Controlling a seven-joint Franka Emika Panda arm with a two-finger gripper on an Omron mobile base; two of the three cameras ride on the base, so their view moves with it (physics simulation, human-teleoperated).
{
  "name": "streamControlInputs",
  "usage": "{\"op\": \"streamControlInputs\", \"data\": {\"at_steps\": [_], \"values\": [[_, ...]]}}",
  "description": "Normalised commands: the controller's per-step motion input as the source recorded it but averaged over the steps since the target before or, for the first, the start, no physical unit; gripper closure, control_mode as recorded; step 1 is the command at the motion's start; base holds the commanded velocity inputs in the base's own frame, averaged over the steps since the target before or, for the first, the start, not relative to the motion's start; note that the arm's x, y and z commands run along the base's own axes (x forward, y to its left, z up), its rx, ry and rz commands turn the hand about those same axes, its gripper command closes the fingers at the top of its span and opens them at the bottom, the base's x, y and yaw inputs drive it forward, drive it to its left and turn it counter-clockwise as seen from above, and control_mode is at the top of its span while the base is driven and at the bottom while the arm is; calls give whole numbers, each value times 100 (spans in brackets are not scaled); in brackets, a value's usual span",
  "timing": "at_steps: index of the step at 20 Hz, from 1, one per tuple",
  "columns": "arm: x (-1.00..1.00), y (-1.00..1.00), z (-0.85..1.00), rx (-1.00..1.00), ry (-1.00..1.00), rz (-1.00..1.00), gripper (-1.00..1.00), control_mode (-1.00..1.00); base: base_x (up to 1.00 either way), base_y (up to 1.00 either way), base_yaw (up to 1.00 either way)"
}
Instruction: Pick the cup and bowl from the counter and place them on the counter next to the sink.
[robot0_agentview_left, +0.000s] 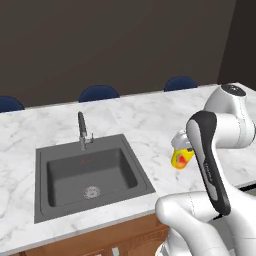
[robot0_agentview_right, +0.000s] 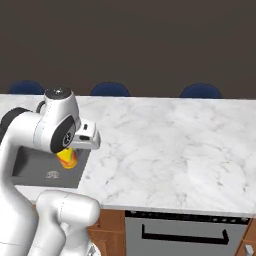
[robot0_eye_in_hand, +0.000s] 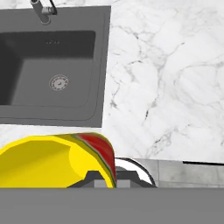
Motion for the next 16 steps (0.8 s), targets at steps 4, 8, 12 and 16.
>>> {"op": "streamControlInputs", "data": {"at_steps": [4,8,12,16], "values": [[18,-9,-3,0,0,1,100,-100,0,0,0],[28,-5,-22,-1,2,0,100,-100,0,0,0],[14,0,-35,0,3,0,100,-100,0,0,0],[16,0,-39,0,2,0,100,-100,0,0,0]]}}
